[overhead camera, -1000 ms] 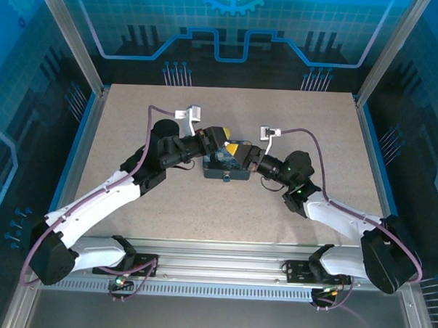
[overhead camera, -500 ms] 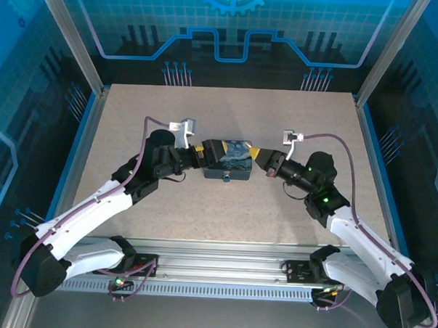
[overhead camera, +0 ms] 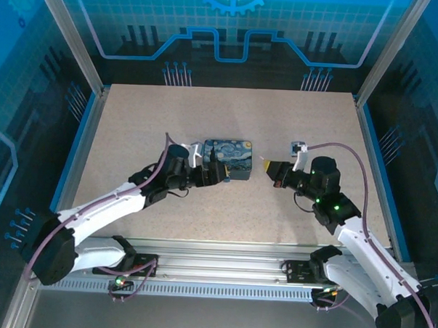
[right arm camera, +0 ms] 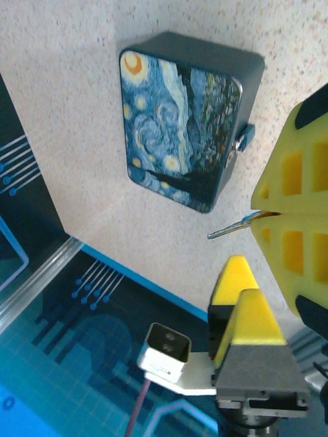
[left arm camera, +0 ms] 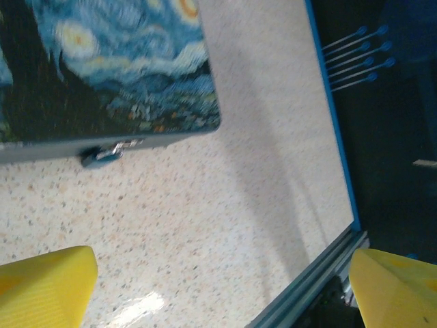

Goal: Unlock the padlock with the key

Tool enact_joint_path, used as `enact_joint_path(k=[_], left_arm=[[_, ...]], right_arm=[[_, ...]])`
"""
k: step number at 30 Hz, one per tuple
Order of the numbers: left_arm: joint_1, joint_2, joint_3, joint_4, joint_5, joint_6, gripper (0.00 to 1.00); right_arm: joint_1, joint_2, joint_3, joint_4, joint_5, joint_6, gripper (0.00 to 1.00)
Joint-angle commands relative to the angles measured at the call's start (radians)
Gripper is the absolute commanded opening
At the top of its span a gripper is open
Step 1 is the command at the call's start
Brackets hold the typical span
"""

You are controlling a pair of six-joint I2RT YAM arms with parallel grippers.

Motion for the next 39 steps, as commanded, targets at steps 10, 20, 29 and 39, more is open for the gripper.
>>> enact_joint_path(k=[10,20,29,39], left_arm=[[-0.088,0.212,-0.065,0.24,-0.104,0.078,0.99],[-0.119,0.359,-0.131,0.609,-0.214,0.194,0.99],[-0.14,0.49,-0.099,0.721,-0.296,0.286,0.99],[-0.155,0.633,-0.058,0.849,-0.323,0.332,0.99]], right_arm=[[-0.055,0.366,0.21,-0.024,0.12,-0.181,0.0],[-0.093,0.776,0.559,-0.054,0.115,-0.234,0.0],[-0.091,1.061,0.815,-0.142,0.096,-0.245,0.0],[-0.07,1.254,0.955,-0.229,0.063,-0.263,0.0]])
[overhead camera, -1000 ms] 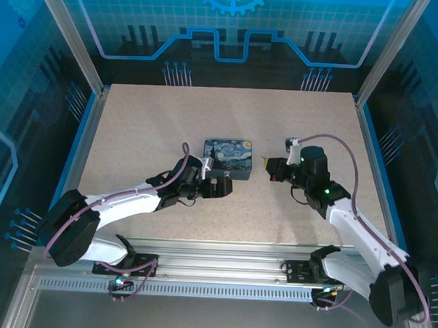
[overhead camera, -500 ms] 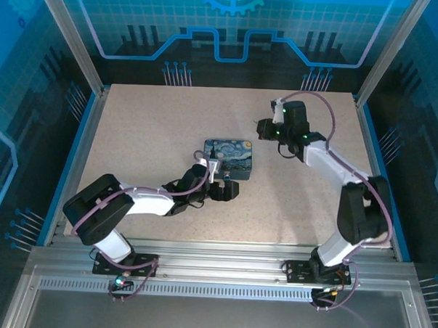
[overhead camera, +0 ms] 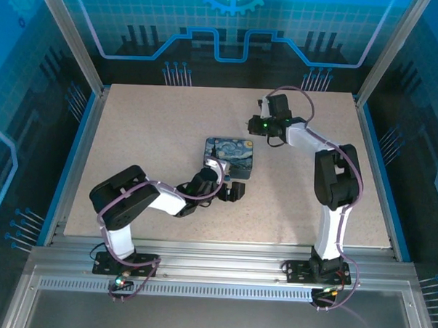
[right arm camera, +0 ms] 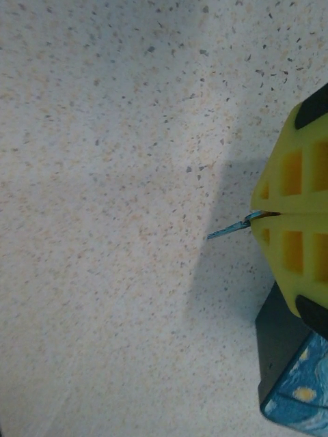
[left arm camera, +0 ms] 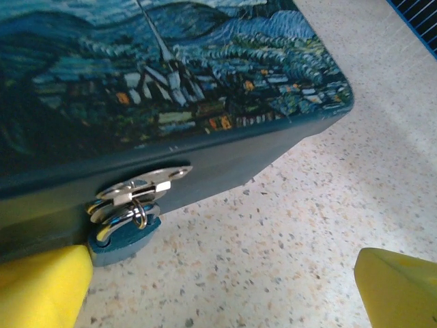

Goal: Unlock the padlock with the key

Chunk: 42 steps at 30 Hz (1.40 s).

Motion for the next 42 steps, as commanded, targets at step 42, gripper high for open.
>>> enact_joint_path(k=[42], left_arm=[[0.144,0.145,-0.056,0.411,0.286,-0.132,0.75]], right_arm=[[0.081,0.033,-0.052,-0.066,-0.038,-0.085,0.0]])
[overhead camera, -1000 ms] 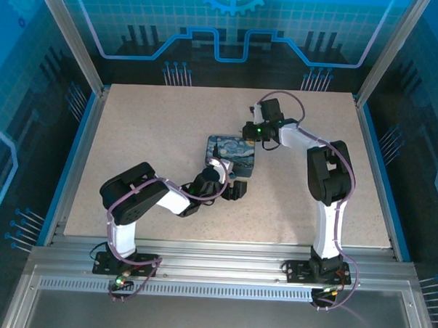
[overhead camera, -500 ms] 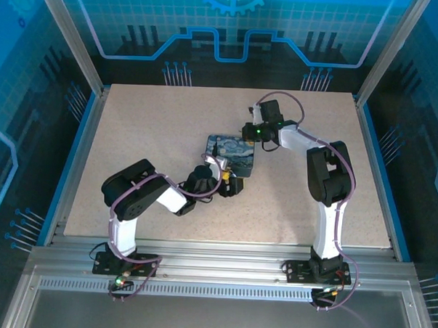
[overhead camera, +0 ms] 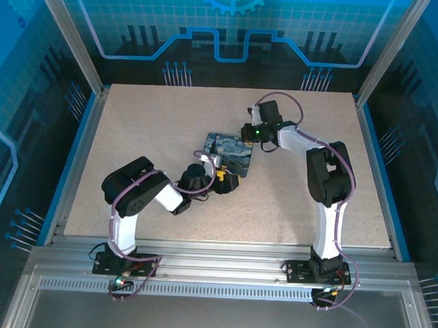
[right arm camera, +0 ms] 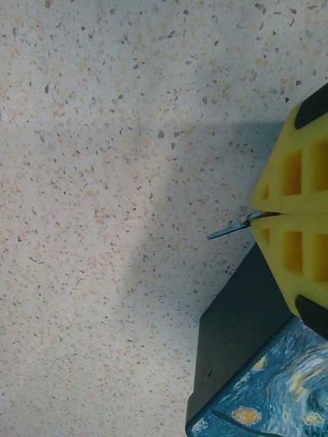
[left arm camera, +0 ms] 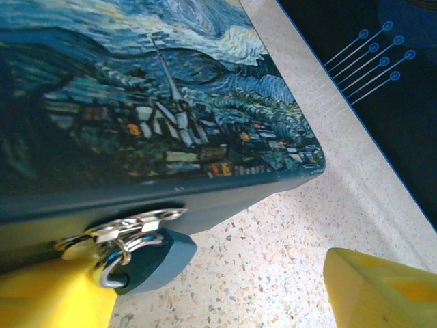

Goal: Unlock the padlock with the key

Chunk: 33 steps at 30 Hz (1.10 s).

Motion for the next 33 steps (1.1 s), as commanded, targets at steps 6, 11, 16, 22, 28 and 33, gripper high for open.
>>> enact_joint_path(k=[6,11,16,22,28,33], left_arm=[[0.032,0.022,-0.032,0.136,0.09,-0.066,0.55],[0.038,0.024,-0.044,0.161,0.108,-0.089,0.58],[0.038,0.029,-0.052,0.179,0.121,-0.108,0.51],[0.039,0.027,-0.076,0.21,0.13,-0.142,0.48],[0.039,0.027,-0.131,0.264,0.131,-0.161,0.48],[0.039,0.048,-0.131,0.264,0.132,-0.17,0.49]], right_arm=[[0.032,-0.018,-0.042,-0.072,-0.032,-0.011,0.0],[0.032,-0.025,-0.045,-0.071,-0.032,-0.012,0.0],[0.032,-0.026,-0.046,-0.07,-0.028,-0.009,0.0],[0.035,-0.023,-0.047,-0.069,-0.029,-0.007,0.0],[0.036,-0.02,-0.048,-0.068,-0.023,-0.004,0.0],[0.04,-0.018,-0.045,-0.067,-0.025,-0.001,0.0]])
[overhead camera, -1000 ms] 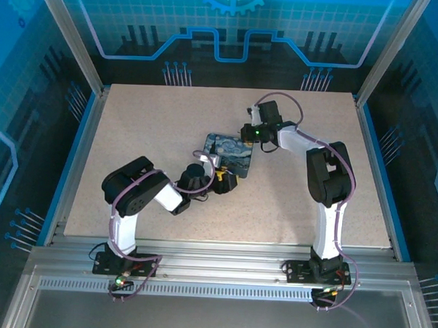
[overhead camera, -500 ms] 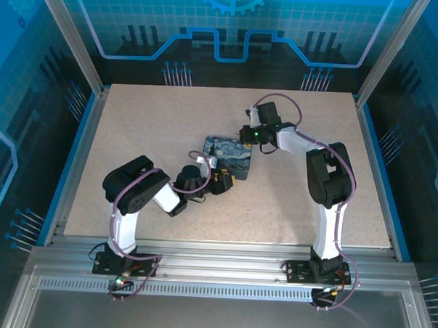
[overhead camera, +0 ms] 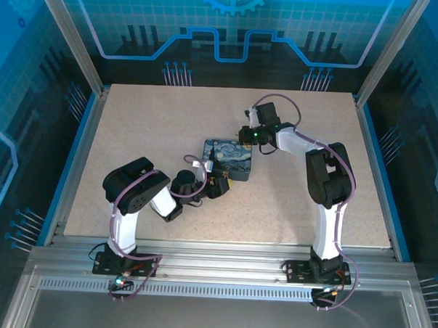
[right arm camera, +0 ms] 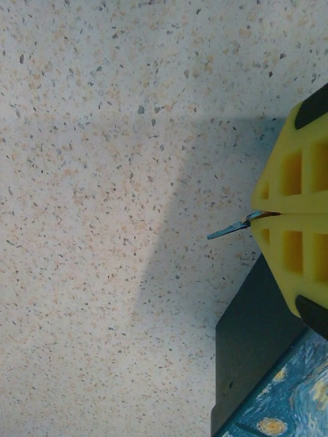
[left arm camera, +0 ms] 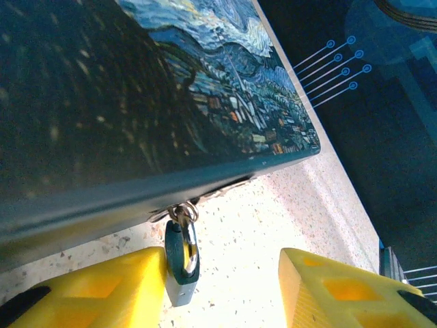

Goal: Unlock the padlock with the key

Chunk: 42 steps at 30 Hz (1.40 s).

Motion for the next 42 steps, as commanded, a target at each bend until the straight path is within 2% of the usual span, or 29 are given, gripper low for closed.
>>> enact_joint_path(k=[1,11,22,32,42], left_arm=[[0.006,0.025,0.001,0.054,0.026,-0.015,0.5],[0.0,0.058,0.073,-0.014,0.03,-0.024,0.55],[-0.022,0.085,0.091,0.044,0.023,-0.036,0.62],[-0.021,0.086,0.066,0.064,0.019,-0.055,0.54],[-0.041,0.101,0.122,0.062,0.036,-0.065,0.62]], right_arm=[[0.021,-0.002,-0.021,-0.059,-0.017,-0.001,0.0],[0.028,0.002,-0.028,-0.051,-0.016,0.0,0.0],[0.028,0.001,-0.033,-0.046,-0.015,-0.001,0.0],[0.025,-0.007,-0.042,-0.041,-0.015,0.0,0.0],[0.028,-0.007,-0.053,-0.031,-0.022,0.008,0.0]])
